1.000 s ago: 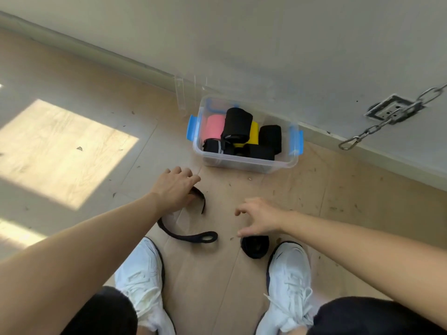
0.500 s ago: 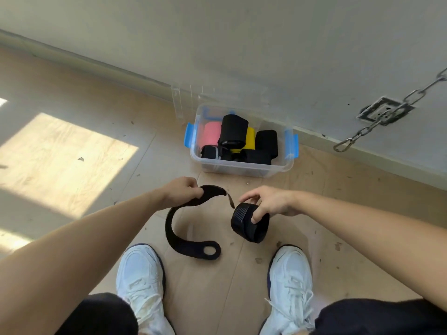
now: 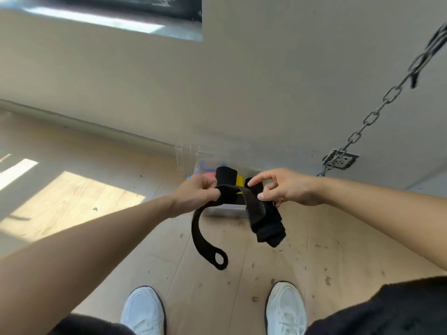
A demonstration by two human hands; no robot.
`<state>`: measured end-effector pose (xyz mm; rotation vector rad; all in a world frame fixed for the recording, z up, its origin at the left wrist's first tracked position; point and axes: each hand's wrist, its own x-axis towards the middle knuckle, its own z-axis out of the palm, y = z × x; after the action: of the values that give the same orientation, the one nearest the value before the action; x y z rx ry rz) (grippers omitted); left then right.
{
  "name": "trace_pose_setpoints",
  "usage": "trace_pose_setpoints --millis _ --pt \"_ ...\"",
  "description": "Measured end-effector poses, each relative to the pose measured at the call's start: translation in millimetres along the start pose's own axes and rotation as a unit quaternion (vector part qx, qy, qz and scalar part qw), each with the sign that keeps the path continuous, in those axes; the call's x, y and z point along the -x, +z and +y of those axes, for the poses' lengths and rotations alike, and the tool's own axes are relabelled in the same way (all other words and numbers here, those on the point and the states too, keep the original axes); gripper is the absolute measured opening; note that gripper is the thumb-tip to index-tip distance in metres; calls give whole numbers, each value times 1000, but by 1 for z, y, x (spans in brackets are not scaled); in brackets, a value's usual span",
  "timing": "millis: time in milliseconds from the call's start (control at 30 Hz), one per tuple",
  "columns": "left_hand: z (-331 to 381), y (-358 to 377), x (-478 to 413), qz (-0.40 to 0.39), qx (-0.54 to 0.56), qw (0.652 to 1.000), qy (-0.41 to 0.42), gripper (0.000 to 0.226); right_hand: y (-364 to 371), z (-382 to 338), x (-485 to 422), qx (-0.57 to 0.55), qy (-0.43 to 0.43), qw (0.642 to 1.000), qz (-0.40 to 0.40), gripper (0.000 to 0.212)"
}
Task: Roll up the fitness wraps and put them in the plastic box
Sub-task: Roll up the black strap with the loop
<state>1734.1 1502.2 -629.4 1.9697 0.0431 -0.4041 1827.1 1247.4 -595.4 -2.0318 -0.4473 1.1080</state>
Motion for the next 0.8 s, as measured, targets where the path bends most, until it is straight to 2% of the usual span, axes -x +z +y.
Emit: trace_pose_setpoints --millis 100,200,233,367,433,500,600,700,800 --pt "35 -18 18 81 -79 990 83 29 -8 -26 24 -77 4 997 -6 25" --pt "58 -33 36 156 -168 963 145 25 -5 -53 44 -136 -23 990 -13 49" --pt "64 -36 43 171 -182 955 159 25 -2 -61 49 -137 -45 989 -18 51" --pt "77 -42 61 196 -172 947 188 18 12 -79 61 -152 -118 981 -21 33" --pt "77 -45 65 191 -162 950 188 17 16 -78 59 -170 -131 977 -9 37" --pt "74 -48 68 161 -150 958 186 18 16 -78 56 -164 -137 977 -10 32" --pt "67 -53 67 103 -150 967 177 19 9 -79 55 -80 -153 985 5 25" --pt "67 -52 64 77 -153 968 182 22 4 -84 57 1 -162 987 6 10" --pt "72 -48 58 33 -115 978 170 41 5 -91 55 46 -173 984 -6 7"
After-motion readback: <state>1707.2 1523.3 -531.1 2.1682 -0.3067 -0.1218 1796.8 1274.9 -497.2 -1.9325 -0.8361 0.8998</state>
